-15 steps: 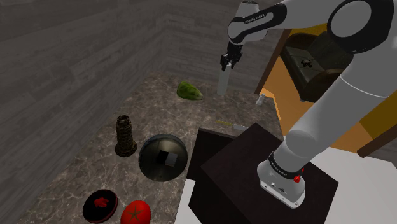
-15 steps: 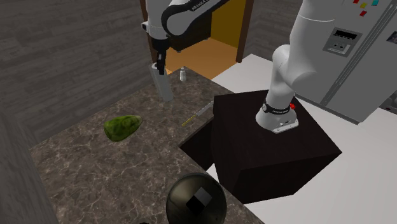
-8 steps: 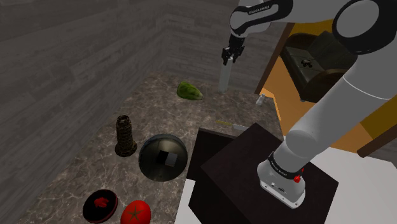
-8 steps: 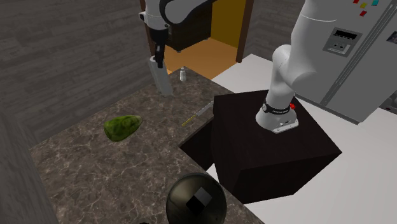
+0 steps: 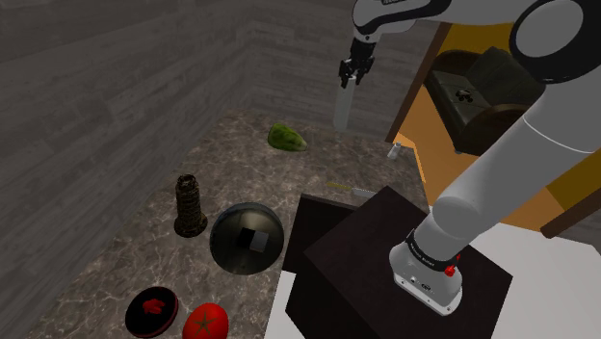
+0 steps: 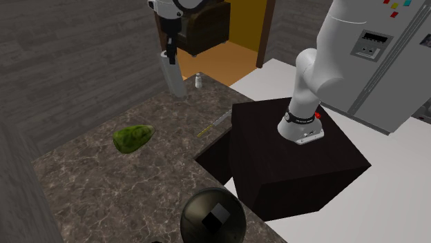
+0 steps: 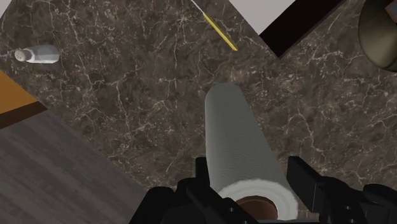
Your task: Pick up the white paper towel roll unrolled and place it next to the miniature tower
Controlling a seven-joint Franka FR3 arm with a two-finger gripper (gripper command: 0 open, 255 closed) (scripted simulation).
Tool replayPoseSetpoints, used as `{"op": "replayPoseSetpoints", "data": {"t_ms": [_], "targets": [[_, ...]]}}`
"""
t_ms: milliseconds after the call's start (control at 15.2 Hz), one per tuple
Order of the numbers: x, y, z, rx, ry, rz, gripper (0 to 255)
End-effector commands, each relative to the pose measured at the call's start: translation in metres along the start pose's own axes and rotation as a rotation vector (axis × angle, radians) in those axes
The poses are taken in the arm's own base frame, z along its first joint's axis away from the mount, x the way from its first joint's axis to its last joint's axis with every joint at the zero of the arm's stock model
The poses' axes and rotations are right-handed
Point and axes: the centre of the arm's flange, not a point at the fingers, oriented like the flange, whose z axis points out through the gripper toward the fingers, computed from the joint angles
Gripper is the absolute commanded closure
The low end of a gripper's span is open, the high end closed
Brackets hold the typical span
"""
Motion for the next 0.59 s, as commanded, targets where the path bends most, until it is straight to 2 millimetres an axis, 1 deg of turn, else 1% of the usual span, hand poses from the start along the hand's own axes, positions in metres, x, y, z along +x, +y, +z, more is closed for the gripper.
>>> {"op": "replayPoseSetpoints", "data": {"t_ms": [0,66,528], "targets": [[0.001,0.0,-0.01,0.0,0.0,0.0,255],[0.001,0.0,-0.013,0.0,0.0,0.0,255],[0.007,-0.092,-0.019,0.0,0.0,0.0,255]]}}
